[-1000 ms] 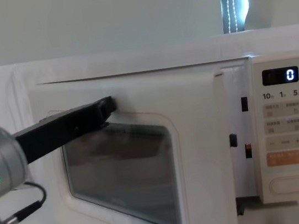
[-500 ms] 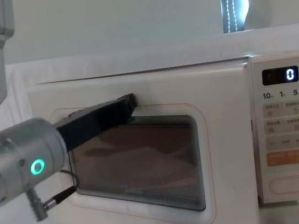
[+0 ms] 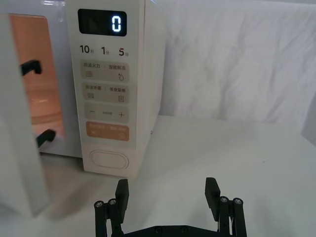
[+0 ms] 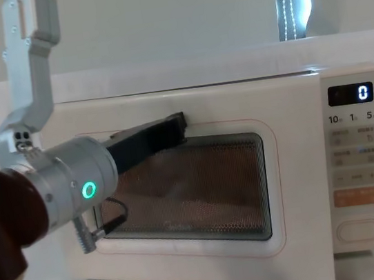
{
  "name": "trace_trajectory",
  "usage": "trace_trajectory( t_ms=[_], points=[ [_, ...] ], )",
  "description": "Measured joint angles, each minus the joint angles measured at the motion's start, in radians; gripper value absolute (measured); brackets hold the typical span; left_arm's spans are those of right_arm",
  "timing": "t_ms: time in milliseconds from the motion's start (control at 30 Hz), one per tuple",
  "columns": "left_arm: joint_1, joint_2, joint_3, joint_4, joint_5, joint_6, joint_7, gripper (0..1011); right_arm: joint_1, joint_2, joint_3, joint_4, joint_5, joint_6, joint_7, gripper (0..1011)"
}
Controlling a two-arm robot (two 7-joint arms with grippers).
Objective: Press the button to open the microwave door with one hand; close the microwave door with the other hand.
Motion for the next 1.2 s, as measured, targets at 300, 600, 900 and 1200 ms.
trace_trajectory(
  t_ms=[300, 600, 900, 1200],
  points=[
    [-0.047, -0.039, 0.004, 0.06, 0.025, -0.004, 0.008, 0, 0.0, 0.0, 0.0, 0.0, 0.0, 0.0, 0.0, 1002],
    [-0.072, -0.068, 0.001, 0.086, 0.044, -0.01, 0.012, 0, 0.0, 0.0, 0.0, 0.0, 0.0, 0.0, 0.0, 1002],
    [-0.081, -0.091, -0.011, 0.103, 0.063, -0.008, 0.031, 0, 0.0, 0.0, 0.0, 0.0, 0.0, 0.0, 0.0, 1002],
    [-0.084, -0.105, -0.024, 0.116, 0.077, -0.005, 0.044, 0, 0.0, 0.0, 0.0, 0.0, 0.0, 0.0, 0.0, 1002]
  ],
)
